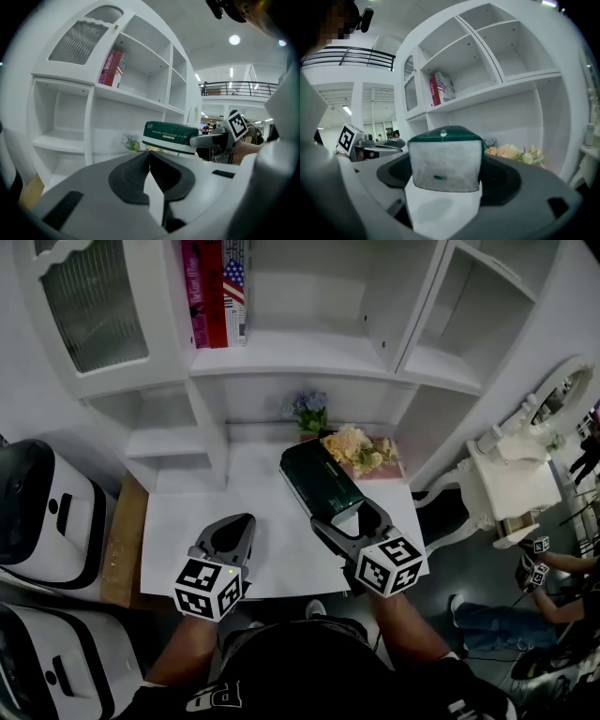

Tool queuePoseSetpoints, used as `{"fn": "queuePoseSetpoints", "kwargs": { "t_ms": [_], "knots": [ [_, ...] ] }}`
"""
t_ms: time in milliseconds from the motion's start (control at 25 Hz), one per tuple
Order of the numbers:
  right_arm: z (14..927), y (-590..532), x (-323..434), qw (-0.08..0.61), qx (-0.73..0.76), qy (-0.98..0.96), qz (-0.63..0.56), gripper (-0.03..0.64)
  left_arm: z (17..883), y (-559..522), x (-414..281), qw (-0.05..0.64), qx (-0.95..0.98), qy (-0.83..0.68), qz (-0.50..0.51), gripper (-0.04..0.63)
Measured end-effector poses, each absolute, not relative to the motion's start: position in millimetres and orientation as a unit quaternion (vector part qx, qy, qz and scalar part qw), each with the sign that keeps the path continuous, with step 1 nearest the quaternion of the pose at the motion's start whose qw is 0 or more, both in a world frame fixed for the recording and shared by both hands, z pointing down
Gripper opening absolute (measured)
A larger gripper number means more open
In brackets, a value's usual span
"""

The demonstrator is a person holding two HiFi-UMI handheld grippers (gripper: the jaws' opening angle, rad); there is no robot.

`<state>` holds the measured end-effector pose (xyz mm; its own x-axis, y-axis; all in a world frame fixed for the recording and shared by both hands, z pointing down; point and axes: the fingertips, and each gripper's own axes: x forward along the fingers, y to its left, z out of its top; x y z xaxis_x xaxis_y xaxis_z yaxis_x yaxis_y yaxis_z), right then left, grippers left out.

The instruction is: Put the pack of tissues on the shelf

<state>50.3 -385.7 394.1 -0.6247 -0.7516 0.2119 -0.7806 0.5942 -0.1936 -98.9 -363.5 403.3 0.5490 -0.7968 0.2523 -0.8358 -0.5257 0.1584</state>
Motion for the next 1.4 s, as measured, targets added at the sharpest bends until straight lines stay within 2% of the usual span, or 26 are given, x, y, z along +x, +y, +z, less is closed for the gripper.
{"fn": "queuePoseSetpoints", "kwargs": {
  "t_ms": [640, 1400],
  "knots": [
    [288, -408, 55, -0.040, 0.441, -0.895, 0.059, 0.430, 364, -374, -98, 0.094, 0.874, -0.473, 0.052, 0.015],
    [214, -458, 49, -0.067, 0.444, -0.894, -0.006, 0.430, 366, -382, -111, 0.087, 0.862, -0.497, 0.056, 0.015]
  ]
}}
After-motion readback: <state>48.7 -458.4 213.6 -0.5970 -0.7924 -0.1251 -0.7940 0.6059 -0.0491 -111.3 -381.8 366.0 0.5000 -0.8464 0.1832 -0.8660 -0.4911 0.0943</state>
